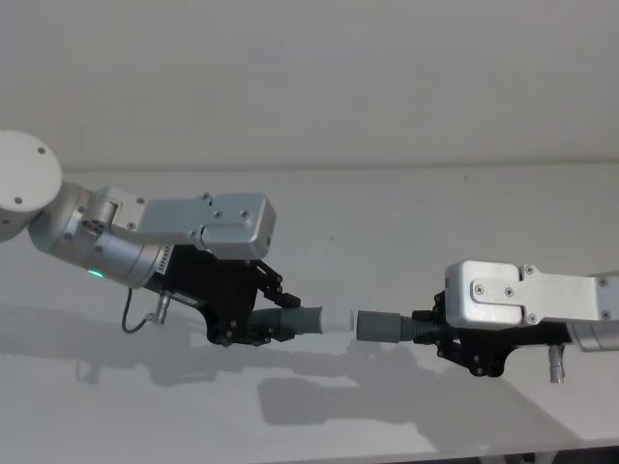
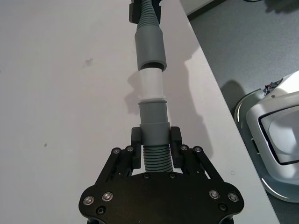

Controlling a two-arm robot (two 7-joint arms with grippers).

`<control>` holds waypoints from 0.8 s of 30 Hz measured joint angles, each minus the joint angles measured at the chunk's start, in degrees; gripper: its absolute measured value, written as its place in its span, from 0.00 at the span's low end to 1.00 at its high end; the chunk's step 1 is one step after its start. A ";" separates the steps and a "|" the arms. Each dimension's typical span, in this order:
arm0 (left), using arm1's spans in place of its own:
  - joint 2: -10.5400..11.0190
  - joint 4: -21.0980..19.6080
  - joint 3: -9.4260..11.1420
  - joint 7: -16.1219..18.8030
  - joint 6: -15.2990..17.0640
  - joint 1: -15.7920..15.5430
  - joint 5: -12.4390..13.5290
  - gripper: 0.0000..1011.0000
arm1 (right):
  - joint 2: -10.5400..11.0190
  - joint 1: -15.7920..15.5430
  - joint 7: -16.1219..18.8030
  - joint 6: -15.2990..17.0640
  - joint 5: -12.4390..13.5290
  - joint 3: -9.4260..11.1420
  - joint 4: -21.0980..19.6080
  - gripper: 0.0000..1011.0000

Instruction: Use both hands to pick up one end of the pipe from the table, align the ends, and insert them.

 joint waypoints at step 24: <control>-1.28 1.06 0.87 -0.49 -0.23 -0.76 -0.32 0.32 | -0.28 0.22 -0.11 0.02 1.05 -0.02 -0.24 0.16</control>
